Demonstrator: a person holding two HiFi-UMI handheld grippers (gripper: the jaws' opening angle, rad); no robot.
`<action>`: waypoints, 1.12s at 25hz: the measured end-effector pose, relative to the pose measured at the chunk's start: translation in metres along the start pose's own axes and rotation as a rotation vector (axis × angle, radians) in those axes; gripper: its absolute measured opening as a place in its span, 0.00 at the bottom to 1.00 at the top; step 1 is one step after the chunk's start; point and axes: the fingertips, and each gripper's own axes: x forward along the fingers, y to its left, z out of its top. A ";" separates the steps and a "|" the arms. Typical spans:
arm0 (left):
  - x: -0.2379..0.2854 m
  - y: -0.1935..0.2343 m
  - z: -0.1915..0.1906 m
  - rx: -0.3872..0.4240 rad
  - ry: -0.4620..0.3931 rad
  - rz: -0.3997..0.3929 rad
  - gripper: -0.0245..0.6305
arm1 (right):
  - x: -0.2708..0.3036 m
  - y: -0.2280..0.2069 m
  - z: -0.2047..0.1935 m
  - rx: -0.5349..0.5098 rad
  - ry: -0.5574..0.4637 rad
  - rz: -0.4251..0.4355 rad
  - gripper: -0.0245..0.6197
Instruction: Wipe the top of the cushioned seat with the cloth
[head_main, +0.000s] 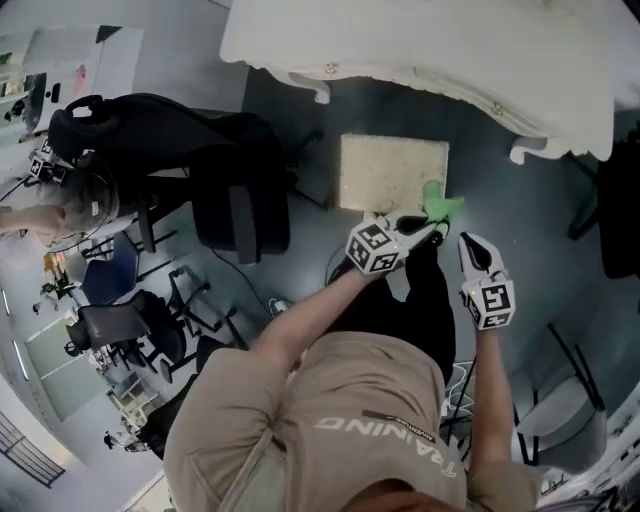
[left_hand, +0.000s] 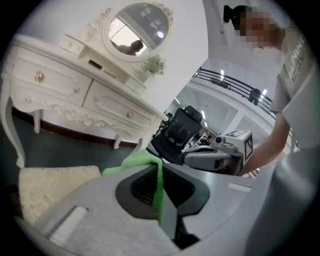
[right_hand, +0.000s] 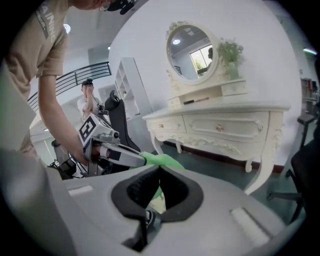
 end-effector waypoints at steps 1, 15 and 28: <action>-0.015 -0.001 0.013 0.008 -0.025 0.032 0.07 | 0.000 0.009 0.017 -0.014 -0.017 0.025 0.04; -0.255 -0.087 0.181 0.258 -0.347 0.317 0.07 | -0.031 0.173 0.250 -0.223 -0.277 0.151 0.05; -0.341 -0.113 0.240 0.393 -0.366 0.478 0.07 | -0.055 0.254 0.350 -0.329 -0.353 0.250 0.05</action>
